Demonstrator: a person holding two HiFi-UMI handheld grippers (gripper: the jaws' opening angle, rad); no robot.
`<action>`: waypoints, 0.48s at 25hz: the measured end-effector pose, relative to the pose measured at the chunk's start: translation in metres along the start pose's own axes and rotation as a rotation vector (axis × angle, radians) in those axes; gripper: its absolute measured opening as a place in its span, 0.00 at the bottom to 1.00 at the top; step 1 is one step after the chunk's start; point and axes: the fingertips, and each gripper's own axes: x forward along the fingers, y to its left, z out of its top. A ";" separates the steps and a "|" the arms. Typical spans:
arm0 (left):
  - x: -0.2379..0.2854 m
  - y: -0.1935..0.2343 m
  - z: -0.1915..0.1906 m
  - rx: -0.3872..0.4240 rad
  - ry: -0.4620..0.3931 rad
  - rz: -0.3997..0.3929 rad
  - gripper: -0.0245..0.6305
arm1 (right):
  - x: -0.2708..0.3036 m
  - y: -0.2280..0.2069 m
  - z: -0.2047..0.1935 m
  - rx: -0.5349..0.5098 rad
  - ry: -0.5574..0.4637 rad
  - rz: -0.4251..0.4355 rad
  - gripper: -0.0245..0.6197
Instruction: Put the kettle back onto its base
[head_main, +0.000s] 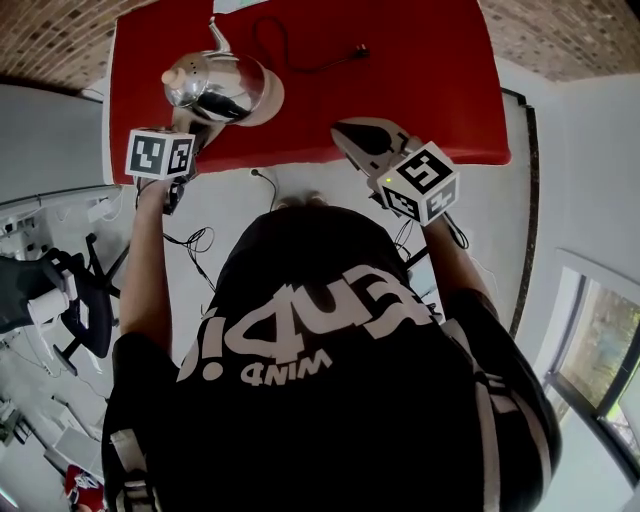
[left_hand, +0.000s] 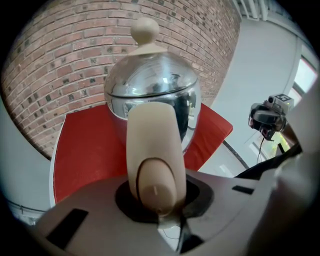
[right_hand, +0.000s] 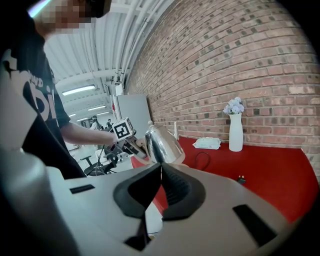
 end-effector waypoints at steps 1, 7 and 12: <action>0.002 0.001 0.000 0.002 0.003 0.000 0.12 | 0.000 0.000 -0.001 0.002 0.000 -0.001 0.07; 0.013 0.008 0.002 0.024 0.030 0.004 0.12 | 0.005 -0.003 -0.003 0.015 0.001 -0.011 0.07; 0.028 0.009 -0.001 0.036 0.062 -0.005 0.12 | 0.005 -0.005 -0.006 0.030 -0.001 -0.024 0.07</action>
